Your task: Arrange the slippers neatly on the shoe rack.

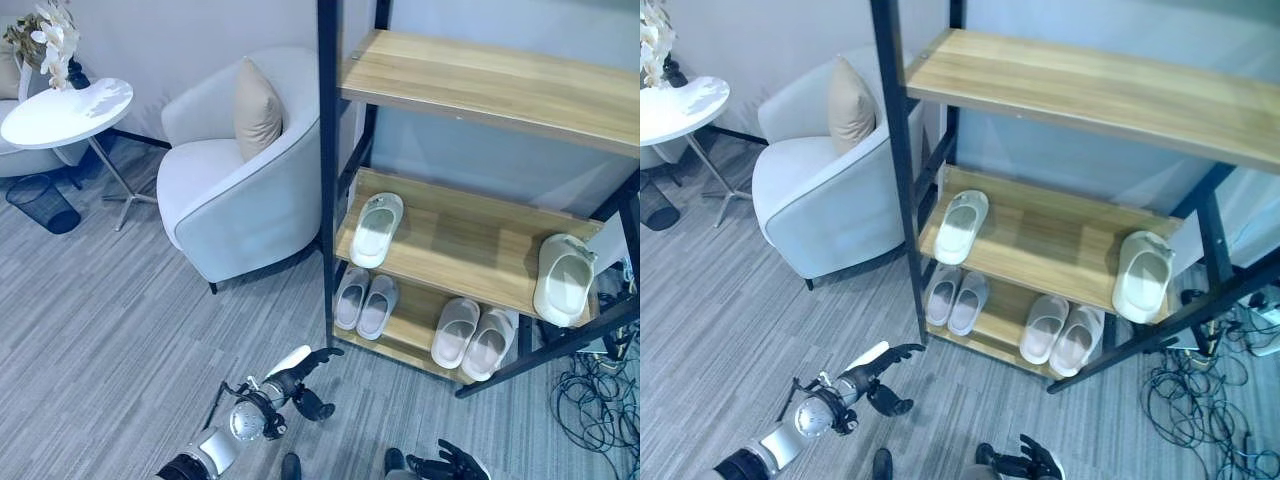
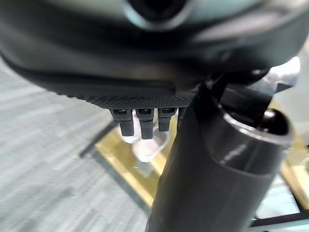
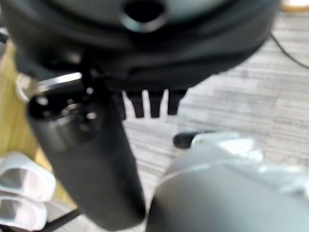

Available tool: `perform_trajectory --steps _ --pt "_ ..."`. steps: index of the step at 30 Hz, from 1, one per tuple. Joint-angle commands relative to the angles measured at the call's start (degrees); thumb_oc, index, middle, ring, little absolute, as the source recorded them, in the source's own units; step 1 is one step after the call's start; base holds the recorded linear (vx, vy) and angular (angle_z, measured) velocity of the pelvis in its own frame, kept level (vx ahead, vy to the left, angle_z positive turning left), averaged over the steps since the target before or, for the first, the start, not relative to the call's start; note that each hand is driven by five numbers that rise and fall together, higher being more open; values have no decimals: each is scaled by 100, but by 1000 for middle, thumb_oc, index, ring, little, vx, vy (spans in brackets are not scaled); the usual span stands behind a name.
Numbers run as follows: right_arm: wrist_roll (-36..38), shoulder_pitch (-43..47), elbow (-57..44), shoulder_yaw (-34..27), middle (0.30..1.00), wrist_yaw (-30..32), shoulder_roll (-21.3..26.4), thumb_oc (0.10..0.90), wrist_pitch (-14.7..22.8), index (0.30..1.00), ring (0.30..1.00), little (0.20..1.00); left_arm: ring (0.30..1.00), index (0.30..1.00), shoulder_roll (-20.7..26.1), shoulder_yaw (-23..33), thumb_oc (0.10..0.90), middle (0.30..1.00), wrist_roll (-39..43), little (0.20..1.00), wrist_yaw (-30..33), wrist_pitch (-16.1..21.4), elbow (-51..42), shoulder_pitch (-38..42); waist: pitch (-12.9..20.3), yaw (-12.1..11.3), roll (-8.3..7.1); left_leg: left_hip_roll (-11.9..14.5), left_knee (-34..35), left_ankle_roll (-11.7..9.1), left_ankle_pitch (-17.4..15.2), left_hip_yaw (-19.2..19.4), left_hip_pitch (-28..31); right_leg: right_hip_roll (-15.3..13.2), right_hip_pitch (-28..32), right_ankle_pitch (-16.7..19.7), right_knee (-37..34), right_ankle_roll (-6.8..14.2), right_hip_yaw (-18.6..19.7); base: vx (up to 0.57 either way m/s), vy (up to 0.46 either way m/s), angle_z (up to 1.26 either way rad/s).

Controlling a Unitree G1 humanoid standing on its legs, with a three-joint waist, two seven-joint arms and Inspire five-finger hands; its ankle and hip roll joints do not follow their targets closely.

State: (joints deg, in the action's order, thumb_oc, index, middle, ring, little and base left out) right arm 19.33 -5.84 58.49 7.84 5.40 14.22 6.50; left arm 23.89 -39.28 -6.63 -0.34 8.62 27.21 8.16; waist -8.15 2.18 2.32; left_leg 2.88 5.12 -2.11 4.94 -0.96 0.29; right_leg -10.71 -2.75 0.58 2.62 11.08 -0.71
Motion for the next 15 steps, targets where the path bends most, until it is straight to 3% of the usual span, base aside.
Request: perform_trajectory --steps 1,3,4,5,6,7,8,9,11,12,15 --pt "32 259 -218 25 900 123 254 800 236 900 900 900 900 900 -169 102 800 900 138 900 176 487 -620 423 400 -121 -287 172 -687 -140 -756 71 -229 -70 78 10 119 7 239 -166 -363 -4" --pt "-36 288 -324 98 900 164 318 800 270 900 900 900 900 900 -137 71 800 900 90 900 232 517 -624 467 428 -166 -333 358 -706 -233 -680 119 -297 -88 242 -199 -181 -1 97 -164 -394 -18" --pt "-48 346 -322 171 900 193 335 800 299 900 900 900 900 900 -154 58 800 900 84 900 288 505 -602 501 417 -164 -353 519 -690 -324 -523 132 -327 30 274 -288 -228 -54 85 -186 -556 -15" --pt "-140 223 -416 240 900 181 455 800 346 900 900 900 900 900 -127 46 800 900 48 900 330 488 -609 605 389 -162 -357 899 -633 -554 -160 124 -397 348 329 -463 -228 -250 127 -146 -442 -15" --pt "-141 220 -420 239 900 181 457 800 345 900 900 900 900 900 -130 46 800 900 48 900 329 487 -609 606 388 -160 -340 922 -613 -569 -147 115 -391 372 326 -465 -218 -264 121 -125 -460 -9" --pt "-203 153 -418 225 900 217 533 800 384 900 900 900 900 900 -155 10 800 900 46 900 325 503 -655 684 330 -154 -349 1053 -685 -630 112 72 -479 504 393 -492 -253 -342 94 -132 -361 -2" --pt "-368 106 -366 248 900 297 603 800 386 900 900 900 900 900 -233 -11 800 900 48 900 338 509 -699 795 242 -61 -415 1062 -917 -458 84 303 -672 545 506 -495 -347 -426 -141 -130 -352 8" --pt "-368 107 -365 248 900 297 602 800 387 900 900 900 900 900 -233 -11 800 900 48 900 339 509 -699 796 239 -56 -416 1059 -926 -456 79 298 -674 542 512 -494 -352 -425 -145 -138 -294 45" --pt "-487 113 -282 268 900 341 633 800 358 900 900 900 900 900 -182 91 800 900 74 900 367 541 -894 870 198 -37 -465 764 -1130 -340 -176 520 -721 555 503 -414 -431 -459 -219 -94 -197 74" --pt "-512 123 -219 268 900 350 614 800 370 900 900 900 900 900 -146 150 800 900 82 900 380 570 -982 855 185 -60 -472 482 -1210 -265 -336 465 -770 558 522 -379 -479 -459 -203 -45 -166 47" --pt "-552 131 -107 355 900 318 517 800 369 900 900 900 900 900 -93 223 800 900 -34 900 476 627 -1045 818 249 -89 -401 -24 -970 -42 -492 301 -668 685 409 -261 -483 -489 -89 23 -97 -7"
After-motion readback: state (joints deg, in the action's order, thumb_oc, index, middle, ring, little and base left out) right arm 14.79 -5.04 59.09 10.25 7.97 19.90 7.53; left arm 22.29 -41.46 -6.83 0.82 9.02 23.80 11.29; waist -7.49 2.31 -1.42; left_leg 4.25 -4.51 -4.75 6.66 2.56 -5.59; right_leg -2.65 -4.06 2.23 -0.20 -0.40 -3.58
